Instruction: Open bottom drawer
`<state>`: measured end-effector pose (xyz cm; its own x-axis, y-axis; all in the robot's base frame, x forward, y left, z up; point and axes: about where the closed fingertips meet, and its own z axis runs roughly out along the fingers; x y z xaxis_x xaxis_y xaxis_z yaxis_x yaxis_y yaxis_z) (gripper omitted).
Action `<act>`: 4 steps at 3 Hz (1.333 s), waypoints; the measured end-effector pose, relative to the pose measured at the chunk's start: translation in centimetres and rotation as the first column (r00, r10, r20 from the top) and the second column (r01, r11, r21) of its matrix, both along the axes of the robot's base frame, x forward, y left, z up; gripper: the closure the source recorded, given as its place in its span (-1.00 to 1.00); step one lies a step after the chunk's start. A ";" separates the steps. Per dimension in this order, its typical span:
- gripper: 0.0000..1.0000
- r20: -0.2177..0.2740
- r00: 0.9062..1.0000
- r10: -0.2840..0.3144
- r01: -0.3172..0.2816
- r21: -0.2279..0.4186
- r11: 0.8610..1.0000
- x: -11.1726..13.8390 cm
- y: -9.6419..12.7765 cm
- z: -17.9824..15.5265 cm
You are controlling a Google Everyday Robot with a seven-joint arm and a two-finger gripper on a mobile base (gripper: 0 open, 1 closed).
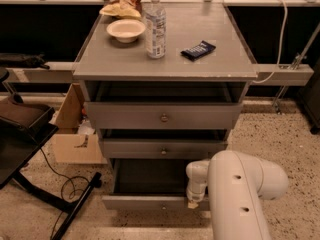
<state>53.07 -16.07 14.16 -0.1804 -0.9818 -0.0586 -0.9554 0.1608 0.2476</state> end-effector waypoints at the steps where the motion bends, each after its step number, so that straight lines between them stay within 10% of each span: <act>1: 1.00 0.000 1.000 0.000 0.000 0.000 1.000 0.4 0.0 0.0; 4: 1.00 0.005 1.000 -0.016 0.016 0.015 1.000 0.0 -0.2 0.3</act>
Offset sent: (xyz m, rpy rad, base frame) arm -0.5752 -0.0608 0.0030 0.2947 0.5115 -0.3440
